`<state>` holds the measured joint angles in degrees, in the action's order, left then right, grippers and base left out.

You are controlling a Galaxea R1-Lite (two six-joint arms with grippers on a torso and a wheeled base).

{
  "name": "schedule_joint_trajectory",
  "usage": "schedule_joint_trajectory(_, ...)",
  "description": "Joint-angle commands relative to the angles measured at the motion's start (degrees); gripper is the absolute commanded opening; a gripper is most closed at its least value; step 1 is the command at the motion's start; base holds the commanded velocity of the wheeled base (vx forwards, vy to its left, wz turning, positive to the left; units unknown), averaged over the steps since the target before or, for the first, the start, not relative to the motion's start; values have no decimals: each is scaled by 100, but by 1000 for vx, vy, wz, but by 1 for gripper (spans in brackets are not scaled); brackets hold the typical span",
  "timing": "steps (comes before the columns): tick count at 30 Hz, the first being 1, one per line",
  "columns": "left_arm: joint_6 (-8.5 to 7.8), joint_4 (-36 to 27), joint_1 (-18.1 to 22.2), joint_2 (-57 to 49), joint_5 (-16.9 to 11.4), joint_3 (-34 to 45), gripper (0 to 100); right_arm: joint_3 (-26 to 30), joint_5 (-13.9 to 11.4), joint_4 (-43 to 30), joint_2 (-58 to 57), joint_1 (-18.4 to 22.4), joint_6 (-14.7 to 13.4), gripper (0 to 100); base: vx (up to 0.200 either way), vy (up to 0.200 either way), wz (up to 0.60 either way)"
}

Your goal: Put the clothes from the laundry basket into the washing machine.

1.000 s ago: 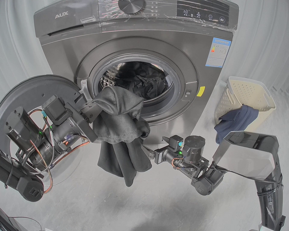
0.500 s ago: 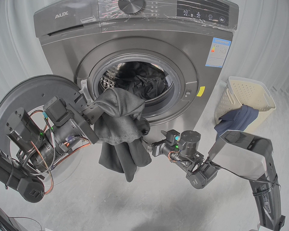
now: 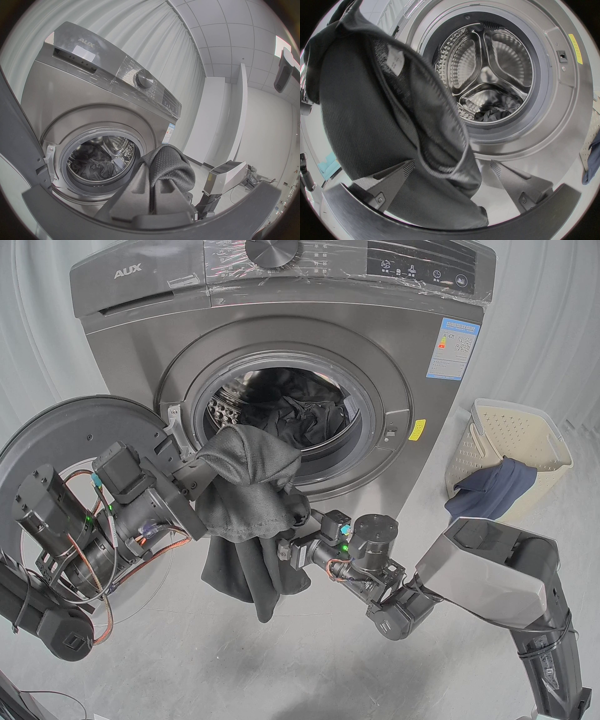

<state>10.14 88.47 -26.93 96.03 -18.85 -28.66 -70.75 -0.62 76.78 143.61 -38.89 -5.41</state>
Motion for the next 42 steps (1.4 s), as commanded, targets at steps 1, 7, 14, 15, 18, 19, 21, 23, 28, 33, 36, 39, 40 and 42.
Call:
schedule_joint_trajectory(1,23,4,3,30,4,-34,0,-668,1,39,291,127,5,100,0,0,0)
schedule_joint_trajectory(7,84,4,12,39,4,-26,0,-536,1,171,185,171,5,0,0,0,0)
schedule_joint_trajectory(14,128,4,83,21,13,-70,0,932,-17,443,-781,373,14,0,0,0,0)
schedule_joint_trajectory(15,128,4,83,30,13,-70,0,1345,-17,549,-1080,426,5,0,0,0,0)
schedule_joint_trajectory(18,128,4,83,30,13,-70,0,1811,-35,663,-1564,452,-12,0,0,0,0)
schedule_joint_trajectory(19,128,-5,83,30,13,-78,0,1916,-35,672,-1704,470,-21,0,0,0,0)
schedule_joint_trajectory(21,146,4,74,39,13,-87,0,2074,-35,681,-1871,514,-30,0,0,0,0)
schedule_joint_trajectory(23,172,4,56,48,13,-52,0,2285,-35,663,-2029,540,-30,0,0,0,0)
schedule_joint_trajectory(28,172,4,74,109,21,-70,0,2707,-17,707,-2153,619,-12,0,0,0,0)
schedule_joint_trajectory(33,251,-5,65,127,21,-52,0,2901,-35,716,-2161,672,-39,0,0,0,0)
schedule_joint_trajectory(36,278,-5,21,127,21,-87,0,2953,-35,733,-1942,672,-12,0,0,0,0)
schedule_joint_trajectory(39,260,4,-5,83,21,-43,0,2681,-70,672,-1335,681,5,100,0,0,0)
schedule_joint_trajectory(40,260,4,-5,57,21,-34,0,2584,-122,637,-1221,672,14,100,0,0,0)
schedule_joint_trajectory(42,260,4,-5,48,21,-34,0,2523,-158,628,-1151,663,23,100,0,0,0)
